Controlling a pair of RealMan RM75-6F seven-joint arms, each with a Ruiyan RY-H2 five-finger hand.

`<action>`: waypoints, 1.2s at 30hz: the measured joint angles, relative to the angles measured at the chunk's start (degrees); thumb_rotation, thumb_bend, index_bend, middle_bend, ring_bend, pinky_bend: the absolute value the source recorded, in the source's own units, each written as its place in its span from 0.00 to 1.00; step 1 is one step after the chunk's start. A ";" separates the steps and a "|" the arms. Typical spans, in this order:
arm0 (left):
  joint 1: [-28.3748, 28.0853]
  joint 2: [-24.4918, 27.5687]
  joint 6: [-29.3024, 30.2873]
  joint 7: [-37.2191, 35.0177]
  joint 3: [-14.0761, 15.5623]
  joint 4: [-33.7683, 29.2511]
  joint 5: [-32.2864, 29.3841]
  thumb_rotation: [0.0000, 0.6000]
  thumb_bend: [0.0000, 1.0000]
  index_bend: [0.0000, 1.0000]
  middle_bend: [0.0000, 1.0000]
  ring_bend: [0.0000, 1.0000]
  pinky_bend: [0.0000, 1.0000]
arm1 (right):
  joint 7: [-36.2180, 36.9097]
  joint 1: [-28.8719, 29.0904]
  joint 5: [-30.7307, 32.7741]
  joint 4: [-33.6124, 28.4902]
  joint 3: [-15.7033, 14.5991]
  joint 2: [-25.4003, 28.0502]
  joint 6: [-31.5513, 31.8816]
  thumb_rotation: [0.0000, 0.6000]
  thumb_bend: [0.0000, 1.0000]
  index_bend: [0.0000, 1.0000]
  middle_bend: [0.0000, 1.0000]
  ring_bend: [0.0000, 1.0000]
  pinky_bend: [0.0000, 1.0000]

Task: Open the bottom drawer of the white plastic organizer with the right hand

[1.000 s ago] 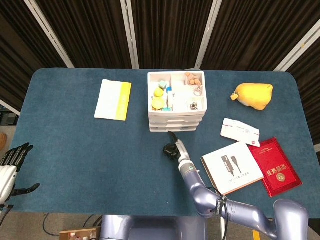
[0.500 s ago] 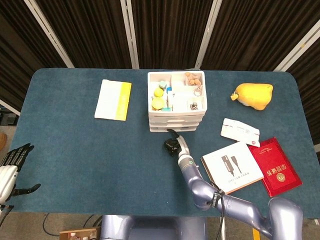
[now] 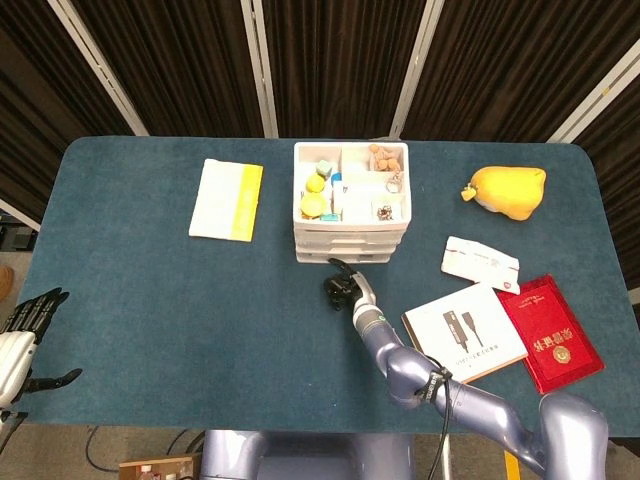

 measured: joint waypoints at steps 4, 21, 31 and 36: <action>-0.06 0.09 -0.21 -0.05 0.05 -0.09 -0.08 1.00 0.01 0.00 0.00 0.00 0.00 | 0.19 0.26 0.07 -0.45 -0.39 0.30 -0.39 1.00 0.95 0.22 0.82 0.85 0.91; -0.06 0.34 -0.41 -0.35 0.33 -0.50 0.13 1.00 0.01 0.00 0.00 0.00 0.00 | 1.51 -1.39 -0.54 -5.28 -4.72 1.67 -1.35 1.00 0.94 0.22 0.82 0.84 0.91; -0.02 0.37 -0.35 -0.44 0.33 -0.65 0.09 1.00 0.01 0.00 0.00 0.00 0.00 | 1.75 -4.64 -8.01 -13.25 -8.31 3.83 0.94 1.00 0.88 0.00 0.75 0.78 0.84; 0.07 0.27 -0.02 -0.14 0.34 -0.60 0.31 1.00 0.01 0.00 0.00 0.00 0.00 | 1.06 -6.14 -11.01 -17.52 -11.24 5.74 2.53 1.00 0.86 0.00 0.74 0.77 0.84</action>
